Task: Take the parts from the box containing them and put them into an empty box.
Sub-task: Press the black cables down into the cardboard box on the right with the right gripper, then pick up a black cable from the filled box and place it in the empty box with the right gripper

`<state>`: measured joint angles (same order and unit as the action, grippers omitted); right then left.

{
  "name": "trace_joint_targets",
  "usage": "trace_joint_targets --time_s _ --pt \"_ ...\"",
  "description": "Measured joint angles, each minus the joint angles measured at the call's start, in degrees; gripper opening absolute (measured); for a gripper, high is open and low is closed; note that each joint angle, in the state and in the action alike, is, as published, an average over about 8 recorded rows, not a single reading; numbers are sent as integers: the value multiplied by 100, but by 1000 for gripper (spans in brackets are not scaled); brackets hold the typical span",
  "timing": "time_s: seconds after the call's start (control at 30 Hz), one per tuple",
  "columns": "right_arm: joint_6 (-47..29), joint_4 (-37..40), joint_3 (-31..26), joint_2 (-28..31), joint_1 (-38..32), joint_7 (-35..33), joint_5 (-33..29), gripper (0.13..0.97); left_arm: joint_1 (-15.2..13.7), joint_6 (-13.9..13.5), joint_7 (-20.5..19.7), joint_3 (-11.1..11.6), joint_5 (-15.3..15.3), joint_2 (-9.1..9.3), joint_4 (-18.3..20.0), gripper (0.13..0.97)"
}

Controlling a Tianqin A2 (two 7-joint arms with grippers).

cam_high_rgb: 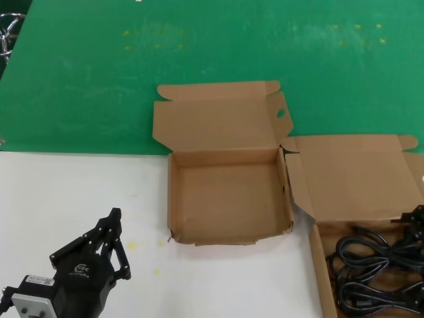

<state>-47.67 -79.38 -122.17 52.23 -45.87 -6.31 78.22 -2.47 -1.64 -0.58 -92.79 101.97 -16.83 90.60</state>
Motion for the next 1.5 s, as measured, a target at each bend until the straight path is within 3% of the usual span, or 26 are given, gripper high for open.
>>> trace_joint_targets --time_s 0.17,0.47,0.77,1.03,1.33,1.5 --pt "-219 156 66 -184 -108 -139 -196 919 0 0 0 0 0 0 0 134" --pt "-358 349 215 -407 -147 -372 -429 808 0 0 0 0 0 0 0 134" --pt "-242 524 377 -576 -41 -487 -588 631 0 0 0 0 0 0 0 134" --pt "-54 807 491 -778 38 -628 -607 417 0 0 0 0 0 0 0 134" --pt "42 1093 574 -912 34 -810 -564 263 0 0 0 0 0 0 0 133" --pt "57 1134 613 -941 2 -827 -567 226 0 0 0 0 0 0 0 133"
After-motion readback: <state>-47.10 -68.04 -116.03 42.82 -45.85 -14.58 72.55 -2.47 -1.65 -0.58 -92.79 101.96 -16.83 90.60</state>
